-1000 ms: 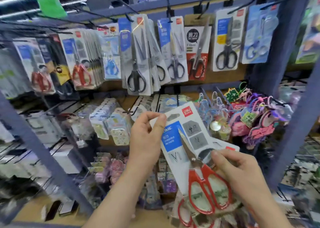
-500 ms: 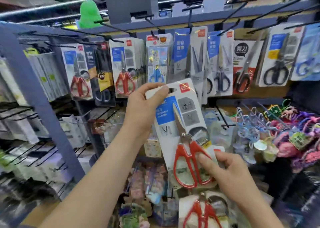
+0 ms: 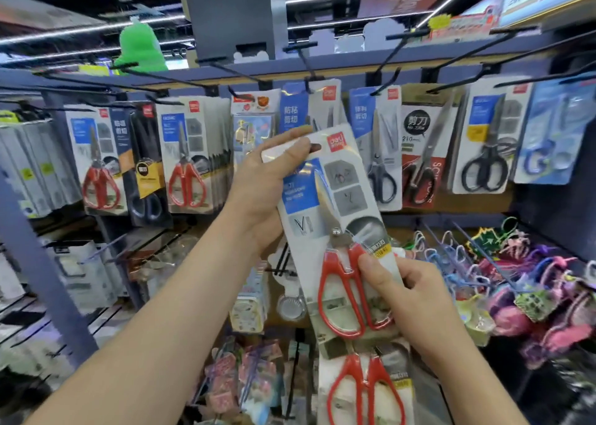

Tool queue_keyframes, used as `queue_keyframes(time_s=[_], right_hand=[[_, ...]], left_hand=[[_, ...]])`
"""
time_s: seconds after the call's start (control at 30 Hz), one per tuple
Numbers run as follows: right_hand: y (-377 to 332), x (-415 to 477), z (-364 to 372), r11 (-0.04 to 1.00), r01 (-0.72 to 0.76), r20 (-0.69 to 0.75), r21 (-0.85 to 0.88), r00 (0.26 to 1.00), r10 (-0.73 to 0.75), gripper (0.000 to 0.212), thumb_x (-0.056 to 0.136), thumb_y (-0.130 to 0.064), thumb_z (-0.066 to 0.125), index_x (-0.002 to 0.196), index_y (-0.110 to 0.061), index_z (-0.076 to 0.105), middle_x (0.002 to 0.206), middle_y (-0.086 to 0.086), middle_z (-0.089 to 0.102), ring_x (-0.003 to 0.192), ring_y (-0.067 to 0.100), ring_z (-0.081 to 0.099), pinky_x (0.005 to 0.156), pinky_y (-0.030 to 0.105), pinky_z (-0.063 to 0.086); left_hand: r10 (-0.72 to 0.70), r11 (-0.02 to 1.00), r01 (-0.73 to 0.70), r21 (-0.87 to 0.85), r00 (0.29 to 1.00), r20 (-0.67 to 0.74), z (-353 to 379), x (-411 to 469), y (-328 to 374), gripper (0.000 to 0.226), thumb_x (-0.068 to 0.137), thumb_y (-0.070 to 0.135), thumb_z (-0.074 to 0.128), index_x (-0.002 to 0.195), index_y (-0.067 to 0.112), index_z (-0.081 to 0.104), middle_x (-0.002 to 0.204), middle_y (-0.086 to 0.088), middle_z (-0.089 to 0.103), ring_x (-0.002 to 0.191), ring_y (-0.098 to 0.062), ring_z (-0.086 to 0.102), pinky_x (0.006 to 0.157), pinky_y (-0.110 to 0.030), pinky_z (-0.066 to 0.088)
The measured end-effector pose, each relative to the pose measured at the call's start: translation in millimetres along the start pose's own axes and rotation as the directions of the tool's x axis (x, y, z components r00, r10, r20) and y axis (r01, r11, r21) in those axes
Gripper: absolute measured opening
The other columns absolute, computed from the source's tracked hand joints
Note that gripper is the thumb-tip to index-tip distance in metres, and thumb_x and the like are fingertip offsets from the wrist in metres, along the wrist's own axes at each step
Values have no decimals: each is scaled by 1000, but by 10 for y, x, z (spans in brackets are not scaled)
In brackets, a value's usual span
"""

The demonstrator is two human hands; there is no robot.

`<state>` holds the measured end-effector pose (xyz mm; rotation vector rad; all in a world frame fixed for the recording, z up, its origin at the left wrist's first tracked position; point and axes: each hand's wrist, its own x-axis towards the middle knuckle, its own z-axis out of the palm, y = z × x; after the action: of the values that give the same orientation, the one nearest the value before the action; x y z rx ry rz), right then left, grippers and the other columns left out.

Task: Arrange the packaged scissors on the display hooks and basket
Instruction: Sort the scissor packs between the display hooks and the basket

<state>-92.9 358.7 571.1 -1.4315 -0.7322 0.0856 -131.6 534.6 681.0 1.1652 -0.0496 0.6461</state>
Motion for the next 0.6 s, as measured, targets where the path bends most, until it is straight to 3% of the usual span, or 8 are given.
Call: queue_keyframes(time_s=[0.1, 0.17, 0.27, 0.4, 0.5, 0.6], right_hand=[[7, 113, -249, 1000, 24, 16, -15, 1000, -23, 68, 74, -68, 69, 47, -13, 42, 51, -2, 36, 47, 9, 32, 46, 18, 24], [36, 200, -429, 998, 51, 3, -43, 999, -51, 74, 62, -72, 70, 61, 0, 55, 57, 4, 45, 54, 14, 41, 51, 25, 32], [66, 299, -672, 993, 97, -25, -60, 995, -98, 81, 64, -73, 71, 76, 6, 63, 61, 8, 53, 59, 15, 47, 58, 30, 38], [105, 316, -891, 989, 136, -137, -63, 980, -143, 58, 75, -62, 71, 62, -7, 61, 50, 7, 51, 51, 10, 46, 50, 25, 37], [121, 336, -1070, 989, 141, -229, -32, 963, -145, 64, 77, -60, 73, 56, -4, 51, 48, 12, 43, 50, 14, 40, 50, 25, 33], [54, 382, -1278, 990, 141, -297, -33, 944, -144, 48, 74, -47, 68, 45, -16, 45, 42, -8, 33, 43, 4, 28, 43, 15, 24]], left_hand=[[56, 995, -56, 79, 998, 0, 270, 144, -57, 9, 91, 5, 62, 92, 9, 70, 80, -7, 75, 72, -20, 72, 67, -33, 61], [109, 978, -107, 181, 994, -4, 448, 241, -138, 6, 88, 8, 67, 88, 12, 72, 83, -8, 76, 77, -21, 73, 74, -36, 60], [133, 953, -135, 272, 991, 26, 717, 345, -263, 5, 87, 11, 69, 92, 10, 71, 84, -7, 77, 78, -19, 73, 74, -35, 60], [108, 927, -113, 358, 994, 33, 975, 513, -453, 8, 90, 17, 68, 88, 10, 70, 79, -1, 75, 71, -15, 70, 69, -31, 58], [25, 902, -34, 430, 999, 26, 1119, 628, -579, 37, 95, 41, 59, 99, 6, 70, 94, -10, 71, 85, -24, 65, 77, -43, 54], [-54, 858, 27, 513, 998, 38, 1222, 689, -635, 42, 104, 44, 36, 97, 20, 70, 88, 2, 74, 74, -7, 68, 67, -27, 54]])
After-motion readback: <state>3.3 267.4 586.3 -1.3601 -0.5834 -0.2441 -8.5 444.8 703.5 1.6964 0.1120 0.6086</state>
